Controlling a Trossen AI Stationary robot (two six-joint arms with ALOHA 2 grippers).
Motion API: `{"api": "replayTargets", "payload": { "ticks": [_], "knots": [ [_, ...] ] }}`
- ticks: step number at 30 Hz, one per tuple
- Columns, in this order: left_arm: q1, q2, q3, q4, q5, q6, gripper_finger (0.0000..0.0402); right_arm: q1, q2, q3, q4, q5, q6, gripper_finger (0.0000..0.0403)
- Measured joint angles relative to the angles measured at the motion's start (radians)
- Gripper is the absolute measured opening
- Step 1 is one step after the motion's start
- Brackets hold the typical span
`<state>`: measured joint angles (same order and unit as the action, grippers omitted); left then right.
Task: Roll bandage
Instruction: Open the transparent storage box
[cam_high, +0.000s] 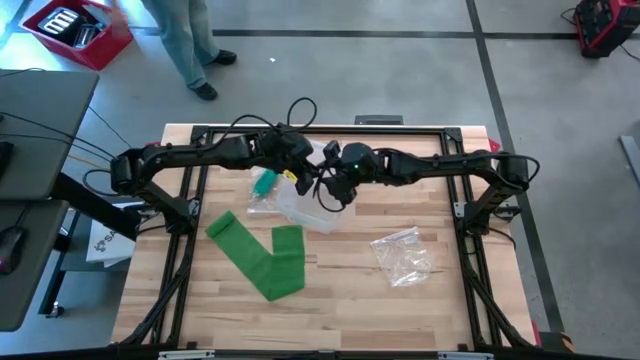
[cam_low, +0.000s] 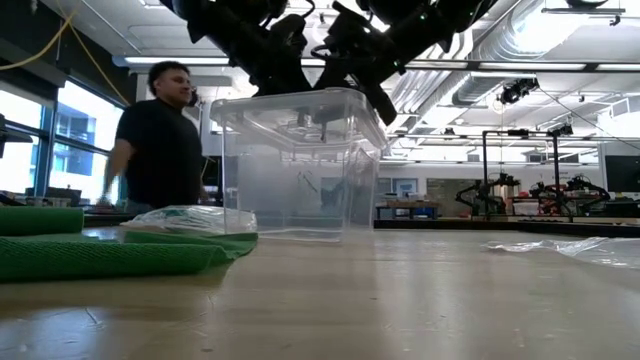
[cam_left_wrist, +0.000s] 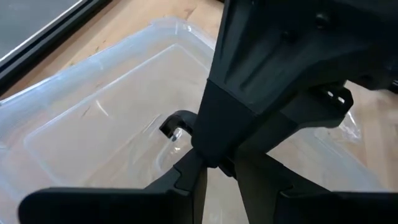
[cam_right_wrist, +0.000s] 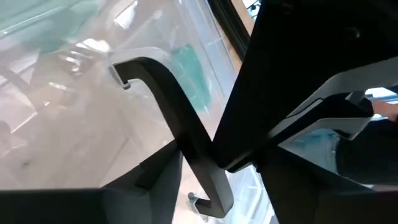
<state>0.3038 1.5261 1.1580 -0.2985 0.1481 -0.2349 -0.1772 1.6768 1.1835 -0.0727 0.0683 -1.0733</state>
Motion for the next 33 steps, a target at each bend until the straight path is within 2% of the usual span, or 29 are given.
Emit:
{"api": "replayTargets", "payload": {
  "ticks": [7,13,21,27,33],
  "knots": [
    [-0.005,-0.002,0.001,-0.006,0.004,0.016,0.0076,-0.002,-0.003,0.003,-0.062,-0.058,0.045,0.0093],
    [-0.005,-0.011,0.104,-0.113,-0.003,0.067,0.0076,-0.002,-0.005,0.005,-0.084,-0.059,0.034,0.0024],
    [-0.005,-0.043,0.258,-0.285,-0.060,0.122,0.0076,0.003,-0.008,0.004,-0.077,-0.025,0.044,0.0024],
    [-0.004,-0.112,0.337,-0.440,-0.204,0.132,0.0076,0.015,-0.060,-0.003,-0.079,-0.007,0.052,0.0022],
    [-0.015,-0.227,0.347,-0.551,-0.322,0.102,0.0076,0.016,-0.157,-0.003,-0.067,0.002,0.059,0.0021]
  ]
}}
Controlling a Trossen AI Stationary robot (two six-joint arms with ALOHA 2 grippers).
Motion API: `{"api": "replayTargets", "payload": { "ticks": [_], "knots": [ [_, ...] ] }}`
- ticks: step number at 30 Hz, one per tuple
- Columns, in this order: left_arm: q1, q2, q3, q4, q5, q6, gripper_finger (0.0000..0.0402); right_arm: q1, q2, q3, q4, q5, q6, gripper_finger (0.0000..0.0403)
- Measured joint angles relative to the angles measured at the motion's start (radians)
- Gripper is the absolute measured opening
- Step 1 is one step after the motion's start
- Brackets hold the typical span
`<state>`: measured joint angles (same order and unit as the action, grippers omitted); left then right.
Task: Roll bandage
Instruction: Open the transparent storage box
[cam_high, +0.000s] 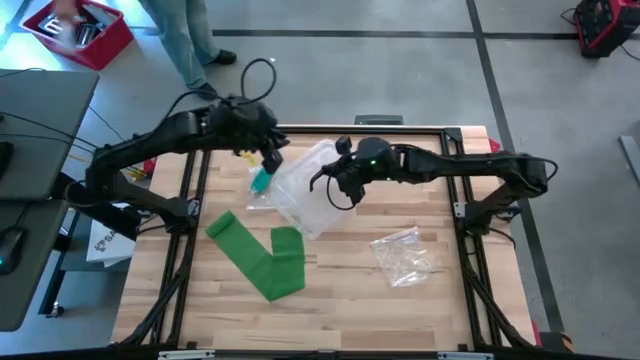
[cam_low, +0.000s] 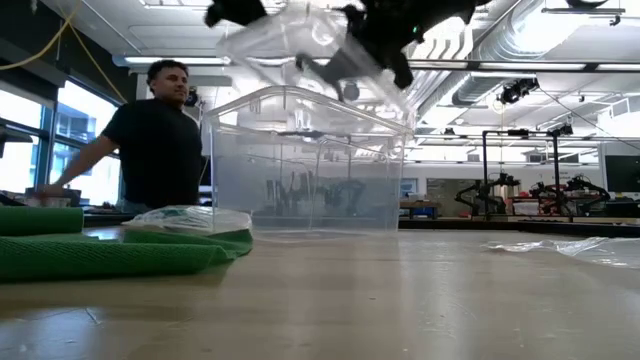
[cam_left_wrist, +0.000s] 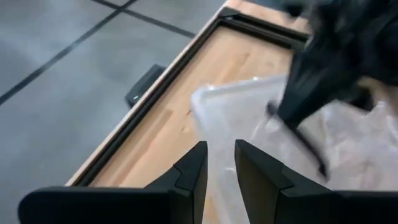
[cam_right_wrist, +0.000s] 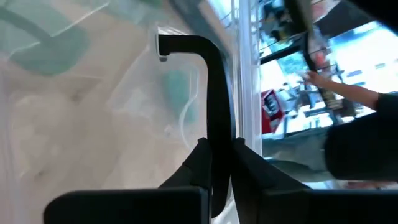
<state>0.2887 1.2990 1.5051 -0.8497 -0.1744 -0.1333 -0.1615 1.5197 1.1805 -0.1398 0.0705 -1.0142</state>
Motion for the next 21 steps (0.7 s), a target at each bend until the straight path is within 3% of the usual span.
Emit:
{"api": "replayTargets", "payload": {
  "ticks": [8,12,17,21],
  "knots": [
    [-0.062,-0.083,-0.001,-0.104,-0.139,-0.065,0.0076,-0.013,-0.164,0.002,-0.043,0.230,0.066,0.0021],
    [-0.108,-0.082,-0.003,-0.133,-0.192,-0.073,0.0076,-0.117,-0.248,0.003,-0.167,0.270,0.157,0.0021],
    [-0.153,-0.057,-0.003,-0.142,-0.263,-0.073,0.0076,-0.359,-0.278,0.002,-0.348,0.249,0.297,0.0021],
    [-0.179,-0.048,-0.003,-0.160,-0.281,-0.073,0.0076,-0.563,-0.257,-0.057,-0.406,0.069,0.407,0.0021]
  ]
}}
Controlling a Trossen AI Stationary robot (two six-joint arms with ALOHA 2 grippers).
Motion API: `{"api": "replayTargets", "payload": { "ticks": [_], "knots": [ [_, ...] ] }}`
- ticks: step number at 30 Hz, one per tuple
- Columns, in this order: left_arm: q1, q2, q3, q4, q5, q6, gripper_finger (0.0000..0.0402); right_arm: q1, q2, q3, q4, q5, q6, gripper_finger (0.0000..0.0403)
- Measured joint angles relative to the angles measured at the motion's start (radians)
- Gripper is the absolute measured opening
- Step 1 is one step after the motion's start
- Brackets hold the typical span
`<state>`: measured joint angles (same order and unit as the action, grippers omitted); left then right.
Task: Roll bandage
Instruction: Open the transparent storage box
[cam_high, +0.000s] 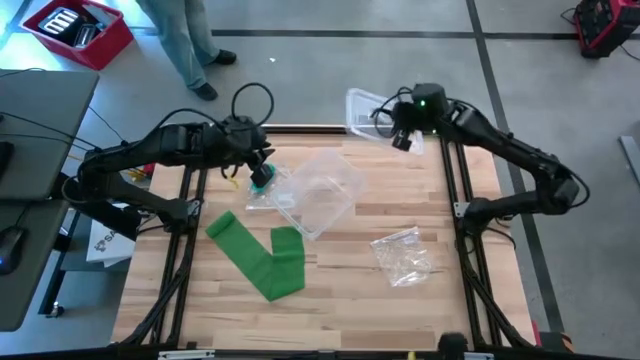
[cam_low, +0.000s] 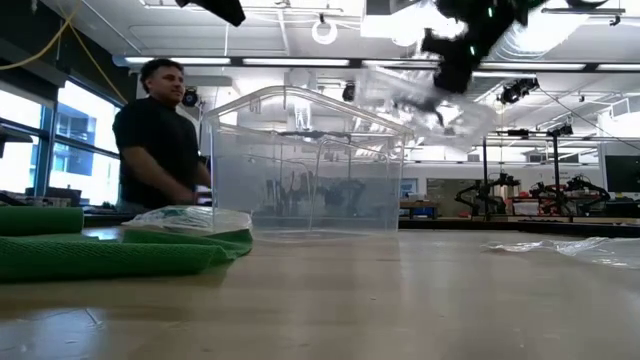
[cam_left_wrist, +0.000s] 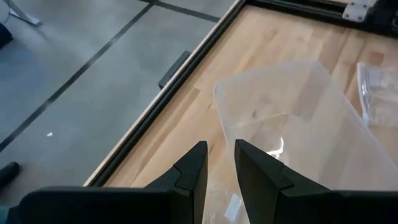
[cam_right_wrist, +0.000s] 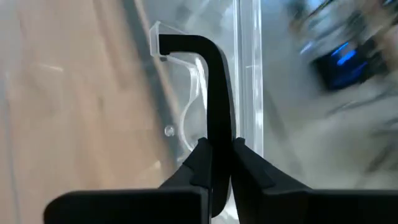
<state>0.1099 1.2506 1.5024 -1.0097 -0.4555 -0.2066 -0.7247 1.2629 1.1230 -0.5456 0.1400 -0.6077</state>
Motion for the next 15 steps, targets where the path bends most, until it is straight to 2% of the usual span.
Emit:
{"api": "replayTargets", "payload": {
  "ticks": [2,4,9,12,15],
  "knots": [
    [-0.017,0.001,0.000,-0.025,-0.003,-0.008,0.0076,-0.080,0.005,-0.069,0.014,-0.064,0.013,0.0021],
    [-0.035,0.002,0.000,-0.056,-0.020,-0.023,0.0076,-0.126,0.005,-0.146,0.051,-0.065,0.028,0.0021],
    [-0.085,-0.002,-0.015,-0.102,-0.114,-0.070,0.0076,-0.145,0.005,-0.310,0.133,-0.066,0.054,0.0021],
    [-0.102,-0.028,-0.077,-0.068,-0.141,-0.084,0.0076,-0.146,0.006,-0.394,0.194,-0.006,0.069,0.0021],
    [-0.105,-0.061,-0.157,-0.029,-0.117,-0.137,0.0076,-0.163,0.006,-0.456,0.235,0.057,0.087,0.0021]
  ]
}}
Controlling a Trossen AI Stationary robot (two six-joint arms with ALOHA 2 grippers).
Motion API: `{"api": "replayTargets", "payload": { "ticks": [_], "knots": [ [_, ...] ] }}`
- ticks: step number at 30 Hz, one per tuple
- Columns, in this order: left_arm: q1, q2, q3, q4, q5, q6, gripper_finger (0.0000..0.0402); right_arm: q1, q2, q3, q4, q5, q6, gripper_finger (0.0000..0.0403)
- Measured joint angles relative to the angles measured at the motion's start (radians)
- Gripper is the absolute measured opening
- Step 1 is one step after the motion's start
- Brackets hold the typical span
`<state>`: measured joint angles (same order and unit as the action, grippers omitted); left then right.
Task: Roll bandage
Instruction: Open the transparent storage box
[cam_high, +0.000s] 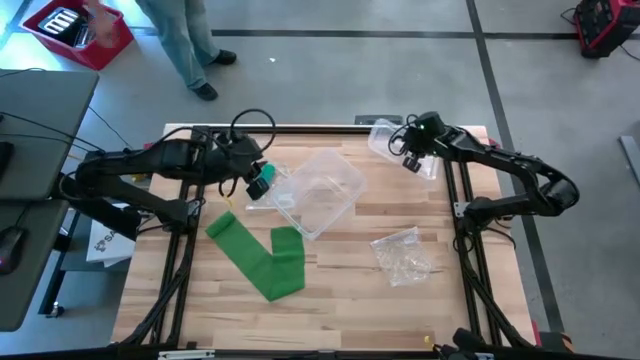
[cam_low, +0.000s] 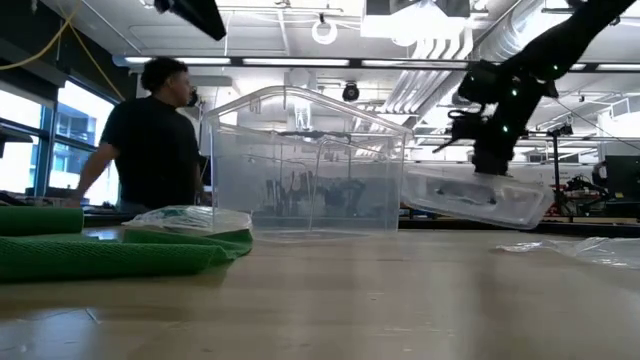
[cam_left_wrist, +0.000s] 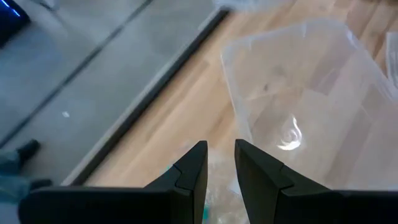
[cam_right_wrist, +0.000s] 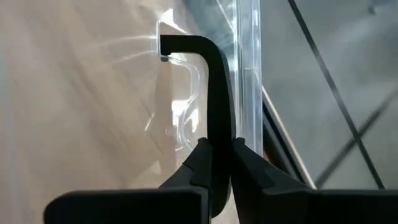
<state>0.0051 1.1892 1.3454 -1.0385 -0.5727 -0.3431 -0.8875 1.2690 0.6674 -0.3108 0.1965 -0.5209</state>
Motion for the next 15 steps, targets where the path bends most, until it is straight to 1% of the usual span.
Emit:
{"api": "replayTargets", "payload": {
  "ticks": [3,6,12,15],
  "knots": [
    [0.000,-0.041,-0.097,0.052,0.027,-0.055,0.0076,-0.011,0.000,-0.046,0.052,-0.058,-0.004,0.0021],
    [0.000,-0.090,-0.199,0.117,0.063,-0.117,0.0076,-0.010,0.000,-0.089,0.101,-0.098,-0.057,0.0027],
    [0.000,-0.180,-0.354,0.127,0.154,-0.263,0.0076,-0.010,0.000,-0.152,0.176,-0.096,-0.085,0.0044],
    [0.000,-0.207,-0.416,0.126,0.194,-0.318,0.0076,-0.010,0.000,-0.153,0.210,-0.075,-0.049,0.0058]
  ]
}}
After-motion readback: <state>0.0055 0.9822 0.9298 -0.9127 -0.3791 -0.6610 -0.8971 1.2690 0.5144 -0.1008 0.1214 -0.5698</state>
